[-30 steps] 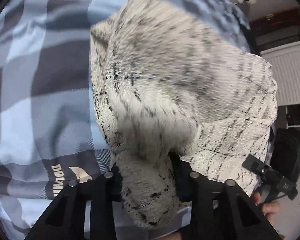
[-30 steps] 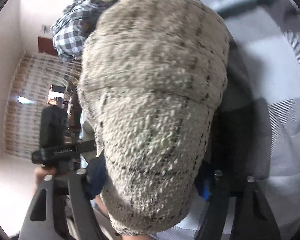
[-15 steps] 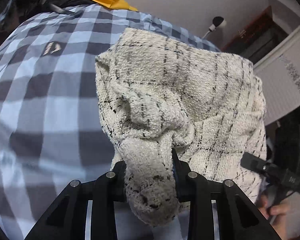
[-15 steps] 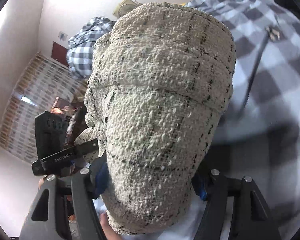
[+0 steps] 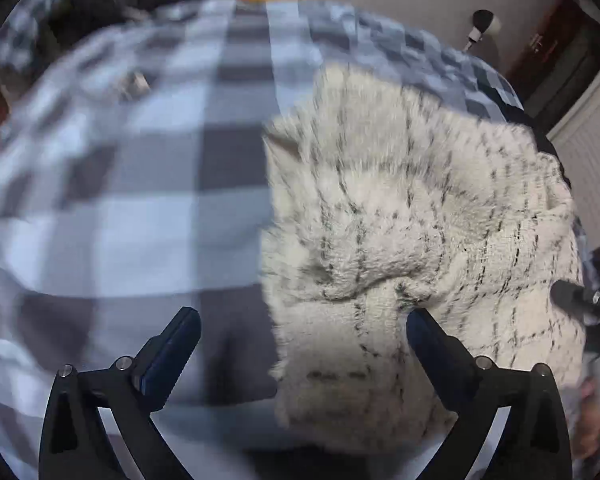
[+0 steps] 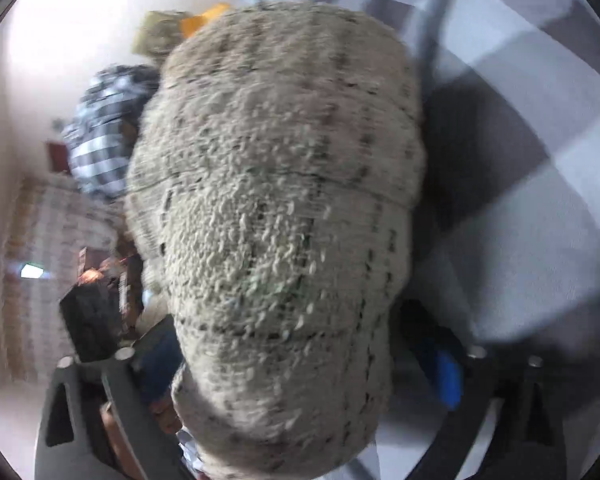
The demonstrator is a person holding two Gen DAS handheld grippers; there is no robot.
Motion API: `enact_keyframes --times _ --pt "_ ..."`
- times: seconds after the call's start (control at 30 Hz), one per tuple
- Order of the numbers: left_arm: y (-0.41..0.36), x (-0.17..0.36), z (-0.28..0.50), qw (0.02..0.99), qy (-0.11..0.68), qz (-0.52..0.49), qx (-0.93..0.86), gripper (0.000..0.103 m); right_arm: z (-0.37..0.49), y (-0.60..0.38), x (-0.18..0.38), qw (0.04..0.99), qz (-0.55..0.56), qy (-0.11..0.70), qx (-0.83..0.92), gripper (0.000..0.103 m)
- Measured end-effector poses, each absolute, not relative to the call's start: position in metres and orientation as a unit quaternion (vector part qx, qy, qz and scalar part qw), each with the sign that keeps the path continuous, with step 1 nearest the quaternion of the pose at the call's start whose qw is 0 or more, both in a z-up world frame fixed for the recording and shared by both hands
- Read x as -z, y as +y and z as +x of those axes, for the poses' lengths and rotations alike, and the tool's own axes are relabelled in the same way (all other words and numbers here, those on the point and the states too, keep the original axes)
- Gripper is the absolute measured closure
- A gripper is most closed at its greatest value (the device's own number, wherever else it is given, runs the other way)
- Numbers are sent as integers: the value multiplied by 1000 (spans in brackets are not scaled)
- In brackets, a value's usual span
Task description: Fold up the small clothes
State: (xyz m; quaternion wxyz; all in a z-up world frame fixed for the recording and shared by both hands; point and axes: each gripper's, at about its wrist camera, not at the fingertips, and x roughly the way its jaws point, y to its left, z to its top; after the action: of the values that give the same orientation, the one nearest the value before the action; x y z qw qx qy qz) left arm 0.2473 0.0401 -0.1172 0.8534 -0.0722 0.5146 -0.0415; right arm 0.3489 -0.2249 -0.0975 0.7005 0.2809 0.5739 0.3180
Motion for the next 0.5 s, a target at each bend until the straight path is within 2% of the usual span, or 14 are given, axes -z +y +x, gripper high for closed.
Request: enact_keyframes --times 0.23,0.37,0.5 --pt "58 50 165 888 447 79 -66 0 300 -257 -1 811 219 493 -229 3" --pt "67 0 110 916 389 72 -70 0 236 -282 -23 863 155 422 -228 3" --pt "60 -27 71 914 384 91 -88 0 210 -269 -33 896 76 367 -239 3"
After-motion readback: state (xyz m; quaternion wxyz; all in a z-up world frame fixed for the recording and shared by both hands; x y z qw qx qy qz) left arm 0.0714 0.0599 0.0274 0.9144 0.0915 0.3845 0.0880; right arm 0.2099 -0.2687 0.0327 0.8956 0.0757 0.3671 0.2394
